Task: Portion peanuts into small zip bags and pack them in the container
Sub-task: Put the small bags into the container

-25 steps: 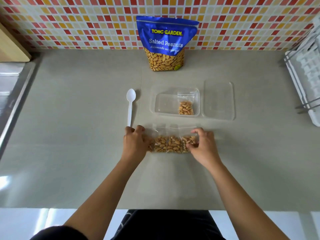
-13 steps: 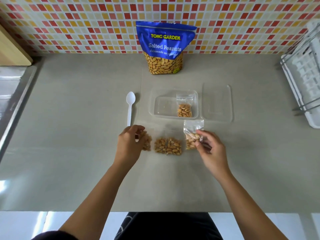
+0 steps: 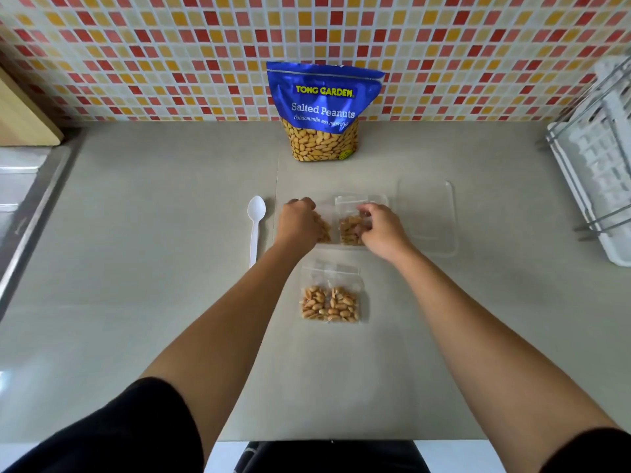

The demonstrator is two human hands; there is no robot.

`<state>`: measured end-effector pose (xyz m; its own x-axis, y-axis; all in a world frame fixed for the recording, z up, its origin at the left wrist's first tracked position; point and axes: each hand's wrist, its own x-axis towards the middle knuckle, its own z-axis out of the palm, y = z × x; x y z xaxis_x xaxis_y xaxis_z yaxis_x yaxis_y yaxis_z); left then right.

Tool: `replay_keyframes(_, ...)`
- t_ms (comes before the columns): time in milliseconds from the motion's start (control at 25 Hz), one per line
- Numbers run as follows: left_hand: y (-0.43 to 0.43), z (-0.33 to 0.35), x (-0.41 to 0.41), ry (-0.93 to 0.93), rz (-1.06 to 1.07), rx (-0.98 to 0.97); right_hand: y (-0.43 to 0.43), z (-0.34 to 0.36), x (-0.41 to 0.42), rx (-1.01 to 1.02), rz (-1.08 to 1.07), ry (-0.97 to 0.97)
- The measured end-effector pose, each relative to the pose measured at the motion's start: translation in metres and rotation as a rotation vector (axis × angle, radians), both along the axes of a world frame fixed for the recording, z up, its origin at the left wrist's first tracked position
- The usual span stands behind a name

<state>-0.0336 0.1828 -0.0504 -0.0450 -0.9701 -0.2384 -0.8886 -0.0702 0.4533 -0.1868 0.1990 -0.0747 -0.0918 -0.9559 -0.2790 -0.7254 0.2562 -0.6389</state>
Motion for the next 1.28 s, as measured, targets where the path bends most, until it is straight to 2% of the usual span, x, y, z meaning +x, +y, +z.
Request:
replay_keyframes(160,0.002,-0.006,-0.007,-0.139,-0.079,0.036,-0.004,-0.003,0.003,0.036,0.128,0.172)
replay_keyframes(320,0.007,0.008,-0.013,-0.208,-0.111,-0.077,0.001,0.008,0.004,-0.054,0.162,0.339)
replay_keyframes(440,0.025,0.018,-0.002,-0.001,-0.030,-0.184,0.026,0.023,0.007,-0.236,0.033,0.243)
replay_keyframes(520,0.051,0.013,0.011,0.093,-0.038,-0.170,0.058,0.023,0.012,-0.233,0.002,0.185)
replay_keyframes(640,0.095,-0.003,0.024,0.078,-0.008,0.025,0.107,0.005,0.021,0.020,-0.011,0.161)
replay_keyframes(720,0.113,-0.014,0.024,0.045,-0.002,0.134,0.126,-0.007,0.028,0.081,-0.054,0.124)
replay_keyframes(1080,0.126,-0.027,0.027,0.281,0.154,0.181,0.133,-0.029,0.034,0.016,-0.164,-0.055)
replay_keyframes(1280,0.137,-0.028,0.029,0.323,0.152,0.069,0.142,-0.026,0.037,-0.099,-0.237,-0.175)
